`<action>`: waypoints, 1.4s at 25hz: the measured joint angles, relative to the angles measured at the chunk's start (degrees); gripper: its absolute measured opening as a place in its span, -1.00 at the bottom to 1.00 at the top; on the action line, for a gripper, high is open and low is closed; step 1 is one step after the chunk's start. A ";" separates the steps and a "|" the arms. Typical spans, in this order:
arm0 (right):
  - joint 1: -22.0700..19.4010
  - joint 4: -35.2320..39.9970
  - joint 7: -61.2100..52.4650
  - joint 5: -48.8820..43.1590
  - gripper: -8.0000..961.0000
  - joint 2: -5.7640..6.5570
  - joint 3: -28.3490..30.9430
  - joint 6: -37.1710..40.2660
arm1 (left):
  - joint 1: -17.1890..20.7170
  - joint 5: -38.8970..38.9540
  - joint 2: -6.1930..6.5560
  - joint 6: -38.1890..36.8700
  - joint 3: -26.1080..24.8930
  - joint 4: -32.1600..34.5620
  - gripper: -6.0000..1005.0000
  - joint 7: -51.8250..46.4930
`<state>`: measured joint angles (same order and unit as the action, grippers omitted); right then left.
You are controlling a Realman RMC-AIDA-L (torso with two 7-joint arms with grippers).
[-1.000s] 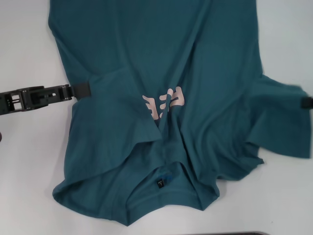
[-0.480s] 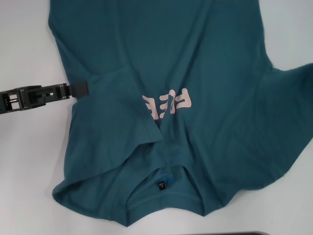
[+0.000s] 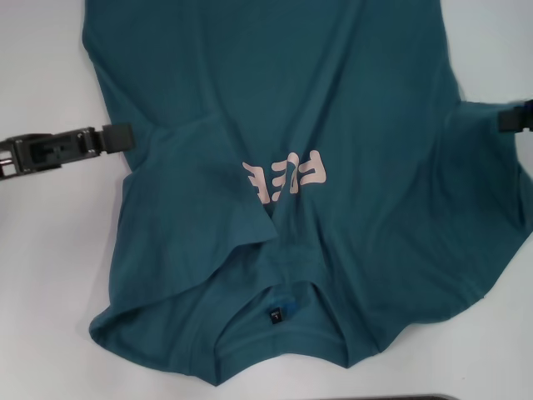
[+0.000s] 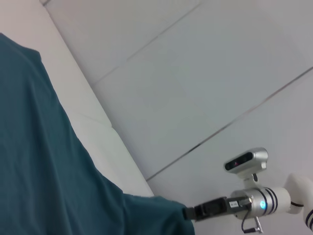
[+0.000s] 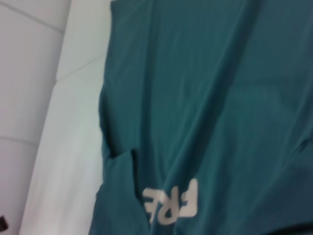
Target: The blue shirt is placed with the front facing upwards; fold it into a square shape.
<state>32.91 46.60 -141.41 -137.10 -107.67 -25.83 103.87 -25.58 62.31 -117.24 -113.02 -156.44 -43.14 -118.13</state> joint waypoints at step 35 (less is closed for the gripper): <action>3.83 -10.69 -1.34 5.43 -0.66 -6.06 -3.80 -12.41 | 0.62 0.36 0.43 0.45 -3.97 0.18 0.67 -0.25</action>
<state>36.74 35.92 -142.75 -131.67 -113.73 -29.63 91.46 -24.95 62.67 -116.80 -112.57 -160.40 -42.96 -118.38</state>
